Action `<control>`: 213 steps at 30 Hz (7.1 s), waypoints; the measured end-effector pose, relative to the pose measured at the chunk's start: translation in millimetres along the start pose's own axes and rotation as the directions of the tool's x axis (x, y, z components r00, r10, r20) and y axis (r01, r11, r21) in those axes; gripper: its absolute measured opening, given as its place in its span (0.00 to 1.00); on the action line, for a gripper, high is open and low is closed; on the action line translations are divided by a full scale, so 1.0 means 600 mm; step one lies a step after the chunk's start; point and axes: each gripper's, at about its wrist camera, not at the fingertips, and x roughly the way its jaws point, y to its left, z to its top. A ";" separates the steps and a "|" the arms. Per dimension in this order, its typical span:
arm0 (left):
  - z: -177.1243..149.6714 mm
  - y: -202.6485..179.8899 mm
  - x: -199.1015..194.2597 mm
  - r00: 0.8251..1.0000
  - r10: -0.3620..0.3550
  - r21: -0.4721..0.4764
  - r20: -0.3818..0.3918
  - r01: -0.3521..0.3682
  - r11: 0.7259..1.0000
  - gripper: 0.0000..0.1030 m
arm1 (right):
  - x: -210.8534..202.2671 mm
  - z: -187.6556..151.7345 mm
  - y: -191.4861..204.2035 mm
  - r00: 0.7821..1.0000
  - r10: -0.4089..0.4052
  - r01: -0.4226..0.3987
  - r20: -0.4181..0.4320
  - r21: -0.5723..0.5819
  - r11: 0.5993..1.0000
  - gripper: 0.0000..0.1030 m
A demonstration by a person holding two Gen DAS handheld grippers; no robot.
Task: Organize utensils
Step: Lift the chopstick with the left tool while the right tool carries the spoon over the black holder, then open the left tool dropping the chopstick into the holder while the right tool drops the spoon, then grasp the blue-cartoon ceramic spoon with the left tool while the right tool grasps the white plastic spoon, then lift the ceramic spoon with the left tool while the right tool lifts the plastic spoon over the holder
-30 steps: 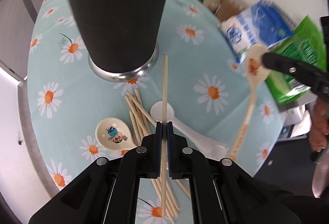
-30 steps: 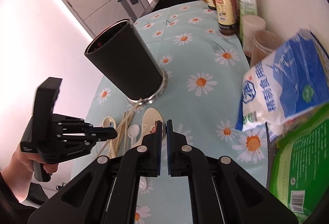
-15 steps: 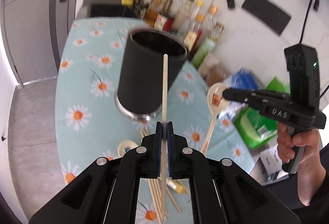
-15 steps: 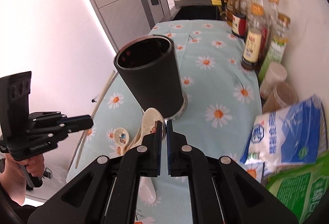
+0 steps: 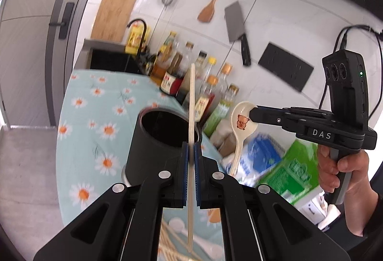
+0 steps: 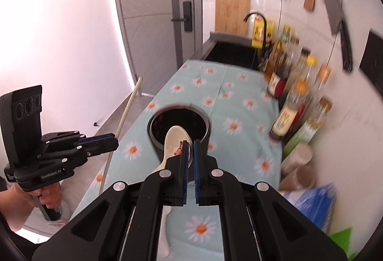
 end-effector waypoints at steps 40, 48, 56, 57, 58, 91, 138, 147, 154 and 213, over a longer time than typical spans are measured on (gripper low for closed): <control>0.086 0.058 0.132 0.950 0.031 0.030 0.311 -0.043 0.999 0.04 | 0.114 0.107 -0.048 0.994 -0.095 0.099 0.057 -0.072 0.992 0.05; 0.066 0.069 0.147 0.955 0.055 0.019 0.293 -0.063 0.998 0.04 | 0.149 0.083 -0.049 0.996 -0.085 0.086 0.024 -0.057 0.995 0.05; 0.047 0.071 0.138 0.962 0.074 -0.004 0.263 -0.076 0.997 0.50 | 0.149 0.070 -0.054 0.999 -0.047 0.047 0.023 -0.006 0.999 0.38; 0.046 0.073 0.134 0.961 0.073 -0.012 0.266 -0.072 0.997 0.50 | 0.144 0.071 -0.056 0.998 -0.046 0.046 0.031 0.003 0.999 0.39; 0.046 0.074 0.130 0.963 0.069 -0.016 0.262 -0.067 0.998 0.50 | 0.140 0.071 -0.058 0.998 -0.045 0.044 0.036 0.014 0.999 0.40; -0.075 0.087 0.008 0.987 0.145 -0.105 -0.065 -0.151 0.983 0.50 | 0.087 -0.124 -0.035 0.992 0.053 -0.029 -0.111 0.202 0.979 0.40; -0.220 0.116 0.134 0.857 0.176 -0.146 -0.483 -0.278 0.949 0.11 | 0.319 -0.340 -0.023 0.441 0.780 -0.506 -0.443 0.595 0.624 0.18; -0.218 0.124 0.130 0.865 0.172 -0.168 -0.472 -0.280 0.945 0.04 | 0.303 -0.343 -0.057 0.453 0.798 -0.505 -0.398 0.623 0.597 0.13; -0.206 0.106 0.110 0.881 0.185 -0.151 -0.434 -0.274 0.950 0.03 | 0.275 -0.337 -0.065 0.491 0.791 -0.526 -0.365 0.600 0.603 0.13; 0.128 -0.086 0.047 0.757 0.526 0.197 0.387 -0.625 0.755 0.03 | 0.145 0.021 -0.113 0.808 0.492 -0.570 0.324 0.217 0.793 0.13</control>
